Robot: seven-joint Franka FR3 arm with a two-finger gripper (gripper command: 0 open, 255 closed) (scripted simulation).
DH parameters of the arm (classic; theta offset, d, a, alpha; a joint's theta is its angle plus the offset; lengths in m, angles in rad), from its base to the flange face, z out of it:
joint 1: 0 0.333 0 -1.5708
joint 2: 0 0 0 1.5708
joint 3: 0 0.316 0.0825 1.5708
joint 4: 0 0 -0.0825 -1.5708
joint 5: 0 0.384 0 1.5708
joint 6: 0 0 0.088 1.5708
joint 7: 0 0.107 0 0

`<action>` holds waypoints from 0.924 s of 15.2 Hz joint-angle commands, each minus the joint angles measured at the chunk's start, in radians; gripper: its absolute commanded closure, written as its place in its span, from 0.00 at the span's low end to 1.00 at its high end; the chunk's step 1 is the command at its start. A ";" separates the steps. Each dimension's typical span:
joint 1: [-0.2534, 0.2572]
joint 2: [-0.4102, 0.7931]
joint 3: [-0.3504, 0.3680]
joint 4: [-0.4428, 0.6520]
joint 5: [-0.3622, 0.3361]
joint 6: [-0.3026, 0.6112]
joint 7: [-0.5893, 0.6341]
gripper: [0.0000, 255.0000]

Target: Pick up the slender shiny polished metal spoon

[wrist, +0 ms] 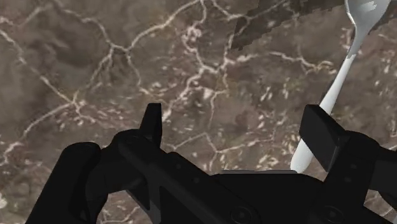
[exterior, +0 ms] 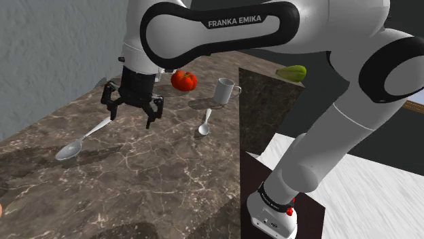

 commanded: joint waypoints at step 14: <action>0.073 0.350 0.026 0.252 -0.227 0.124 0.349 0.00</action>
